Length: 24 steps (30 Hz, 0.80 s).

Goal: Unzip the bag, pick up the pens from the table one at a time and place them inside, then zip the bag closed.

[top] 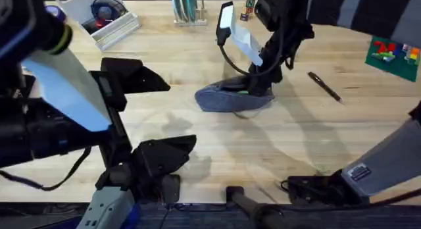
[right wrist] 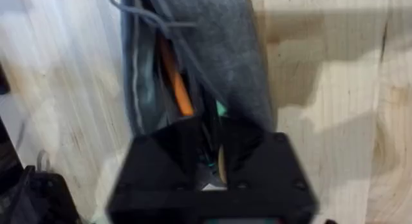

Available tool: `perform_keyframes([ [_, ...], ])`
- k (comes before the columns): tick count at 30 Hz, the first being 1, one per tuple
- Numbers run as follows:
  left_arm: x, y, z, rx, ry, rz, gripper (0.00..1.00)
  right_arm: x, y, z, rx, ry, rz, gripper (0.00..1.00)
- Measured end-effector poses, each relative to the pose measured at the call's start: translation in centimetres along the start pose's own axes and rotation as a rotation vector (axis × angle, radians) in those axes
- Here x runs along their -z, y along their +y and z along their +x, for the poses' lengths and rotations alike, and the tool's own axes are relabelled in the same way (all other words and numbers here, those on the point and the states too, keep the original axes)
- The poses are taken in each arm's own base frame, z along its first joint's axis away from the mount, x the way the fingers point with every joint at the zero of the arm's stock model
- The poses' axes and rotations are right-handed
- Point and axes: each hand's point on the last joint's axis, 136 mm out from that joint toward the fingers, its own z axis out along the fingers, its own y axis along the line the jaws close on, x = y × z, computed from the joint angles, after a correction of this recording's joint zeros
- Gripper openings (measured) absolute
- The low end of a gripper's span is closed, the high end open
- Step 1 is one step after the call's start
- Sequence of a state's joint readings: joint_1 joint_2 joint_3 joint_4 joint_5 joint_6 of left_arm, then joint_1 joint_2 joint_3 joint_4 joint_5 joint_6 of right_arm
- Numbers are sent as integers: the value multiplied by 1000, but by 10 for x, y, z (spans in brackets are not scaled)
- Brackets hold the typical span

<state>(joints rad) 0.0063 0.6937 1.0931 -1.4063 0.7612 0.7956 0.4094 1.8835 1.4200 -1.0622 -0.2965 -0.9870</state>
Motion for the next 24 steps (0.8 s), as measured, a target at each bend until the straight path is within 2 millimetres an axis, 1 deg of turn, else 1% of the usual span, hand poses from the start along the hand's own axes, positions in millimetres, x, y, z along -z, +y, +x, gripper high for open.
perform_keyframes([
  [1,0,0,0,0,0,0,995,0,0,0,-4,-1,-1,297],
  [3,0,0,0,0,0,0,995,0,0,-2,-1,-8,-2,586],
  [5,0,0,0,0,0,0,995,0,4,-2,-3,-8,-17,874],
  [6,0,0,0,0,0,0,995,0,6,-2,-1,-7,-22,965],
  [7,0,0,0,0,0,0,995,0,6,-3,-1,-7,-23,988],
  [9,0,0,0,0,0,0,995,0,6,-3,-1,-8,-24,995],
  [24,0,0,0,0,0,0,995,0,6,-3,-10,-9,-25,996],
])
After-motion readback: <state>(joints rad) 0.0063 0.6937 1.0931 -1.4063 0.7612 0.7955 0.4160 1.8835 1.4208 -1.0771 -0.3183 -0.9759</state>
